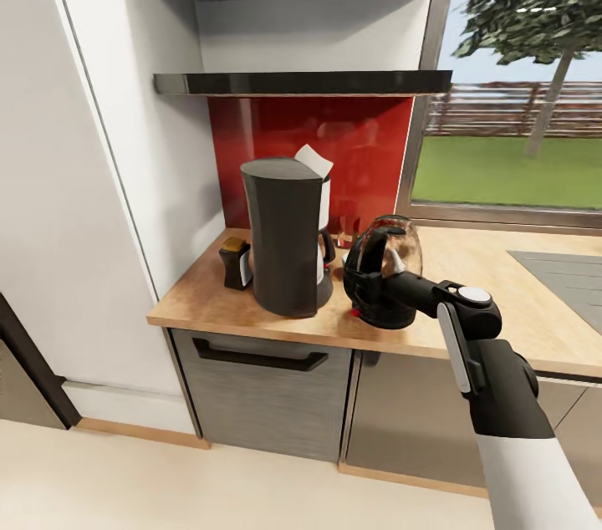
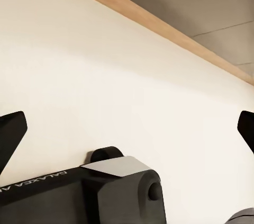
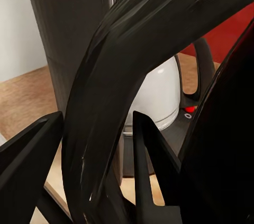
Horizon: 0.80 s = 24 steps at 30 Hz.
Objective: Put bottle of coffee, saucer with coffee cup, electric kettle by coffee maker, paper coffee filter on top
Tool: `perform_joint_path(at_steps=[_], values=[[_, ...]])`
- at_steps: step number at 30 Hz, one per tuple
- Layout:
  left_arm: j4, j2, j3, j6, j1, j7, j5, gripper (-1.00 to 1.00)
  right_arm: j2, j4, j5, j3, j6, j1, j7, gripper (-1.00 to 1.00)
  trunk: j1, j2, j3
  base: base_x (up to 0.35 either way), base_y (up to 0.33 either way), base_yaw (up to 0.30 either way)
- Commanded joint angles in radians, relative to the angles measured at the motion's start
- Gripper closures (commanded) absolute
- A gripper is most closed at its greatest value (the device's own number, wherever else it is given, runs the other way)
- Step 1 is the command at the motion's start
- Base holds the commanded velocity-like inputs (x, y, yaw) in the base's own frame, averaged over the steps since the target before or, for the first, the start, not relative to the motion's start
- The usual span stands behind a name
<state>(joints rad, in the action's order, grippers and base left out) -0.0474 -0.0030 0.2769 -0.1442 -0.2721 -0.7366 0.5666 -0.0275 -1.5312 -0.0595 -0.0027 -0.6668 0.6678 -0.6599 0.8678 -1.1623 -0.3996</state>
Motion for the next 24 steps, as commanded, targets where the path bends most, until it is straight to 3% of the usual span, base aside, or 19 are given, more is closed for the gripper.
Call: perform_joint_path(at_steps=[1,15,24], values=[[0.002,0.0,0.008,-0.008,-0.001,-0.001,0.006,-1.0,0.0,-0.001,-0.002,0.0,-0.004,0.001,-0.006,1.0,0.004,-0.008,-0.004,0.0,0.0,0.0],[0.001,0.0,0.008,-0.008,-0.001,-0.001,0.006,-1.0,0.0,0.0,-0.002,-0.001,-0.004,0.001,-0.006,1.0,0.023,-0.043,-0.02,0.0,0.0,0.0],[0.001,0.0,0.008,-0.008,-0.001,-0.001,0.006,-1.0,0.0,0.0,-0.002,0.0,-0.005,0.001,-0.006,1.0,0.05,-0.092,-0.042,0.0,0.0,0.0]])
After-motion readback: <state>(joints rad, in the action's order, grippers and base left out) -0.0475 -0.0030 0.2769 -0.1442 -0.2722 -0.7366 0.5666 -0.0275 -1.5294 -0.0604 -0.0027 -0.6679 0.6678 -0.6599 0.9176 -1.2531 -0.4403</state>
